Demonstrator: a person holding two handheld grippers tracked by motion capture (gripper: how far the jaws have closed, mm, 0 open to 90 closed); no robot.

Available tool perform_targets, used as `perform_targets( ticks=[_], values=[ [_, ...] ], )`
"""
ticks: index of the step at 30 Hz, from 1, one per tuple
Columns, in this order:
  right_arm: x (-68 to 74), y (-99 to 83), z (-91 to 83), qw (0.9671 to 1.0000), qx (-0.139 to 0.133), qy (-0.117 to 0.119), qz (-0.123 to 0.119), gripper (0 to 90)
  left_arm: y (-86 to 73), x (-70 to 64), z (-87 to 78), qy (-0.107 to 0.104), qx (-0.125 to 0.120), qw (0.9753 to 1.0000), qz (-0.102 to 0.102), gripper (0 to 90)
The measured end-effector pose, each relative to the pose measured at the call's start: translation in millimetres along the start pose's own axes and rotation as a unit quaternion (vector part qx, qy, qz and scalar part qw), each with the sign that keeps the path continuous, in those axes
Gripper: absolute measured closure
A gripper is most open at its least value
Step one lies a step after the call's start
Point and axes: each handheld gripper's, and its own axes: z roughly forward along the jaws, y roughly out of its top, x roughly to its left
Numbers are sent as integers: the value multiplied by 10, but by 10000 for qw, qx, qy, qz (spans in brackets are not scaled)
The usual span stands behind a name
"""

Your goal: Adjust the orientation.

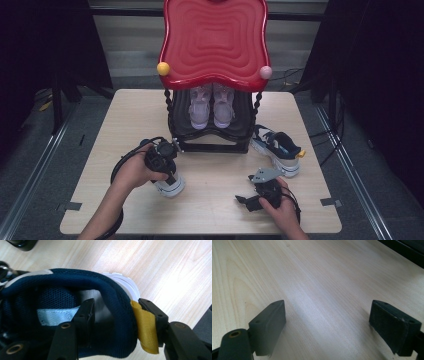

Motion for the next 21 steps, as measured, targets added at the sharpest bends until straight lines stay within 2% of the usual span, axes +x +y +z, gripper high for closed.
perform_targets(
  ticks=[2, 9, 21],
  values=[
    [0, 0, 0, 10000, 0, 1, -1, 135, 9, 12, 23, -35, 56, 10000, 9, 521],
    [-1, 0, 0, 10000, -2, 0, -3, 135, 32, 42, 78, -288, 207, 9992, -192, 586],
    [-2, -1, 1, 10000, -6, 0, -12, 136, 111, 46, 102, -454, 424, 9978, -215, 643]
  ],
)
